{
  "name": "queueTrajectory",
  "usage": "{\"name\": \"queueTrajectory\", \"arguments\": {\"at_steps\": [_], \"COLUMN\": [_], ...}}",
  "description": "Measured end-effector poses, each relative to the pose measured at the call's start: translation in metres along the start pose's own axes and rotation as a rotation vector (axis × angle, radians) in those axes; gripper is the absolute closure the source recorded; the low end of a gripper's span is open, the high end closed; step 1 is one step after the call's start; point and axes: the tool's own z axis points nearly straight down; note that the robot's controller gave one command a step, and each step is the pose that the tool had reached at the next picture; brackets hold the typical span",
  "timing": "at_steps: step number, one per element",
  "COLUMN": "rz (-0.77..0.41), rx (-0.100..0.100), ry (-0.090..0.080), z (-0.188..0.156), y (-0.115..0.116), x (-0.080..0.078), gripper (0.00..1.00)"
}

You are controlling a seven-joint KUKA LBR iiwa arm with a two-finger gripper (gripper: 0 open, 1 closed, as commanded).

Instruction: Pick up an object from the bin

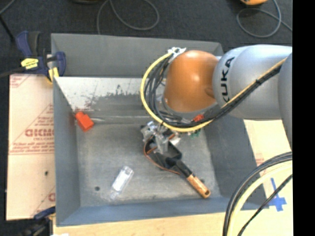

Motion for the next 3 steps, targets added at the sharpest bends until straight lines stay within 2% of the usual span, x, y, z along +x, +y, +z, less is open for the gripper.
{"name": "queueTrajectory", "arguments": {"at_steps": [3], "rz": [0.003], "rx": [0.000], "ry": [0.002], "z": [0.0001], "y": [-0.0002], "x": [0.0003], "gripper": [1.00]}}
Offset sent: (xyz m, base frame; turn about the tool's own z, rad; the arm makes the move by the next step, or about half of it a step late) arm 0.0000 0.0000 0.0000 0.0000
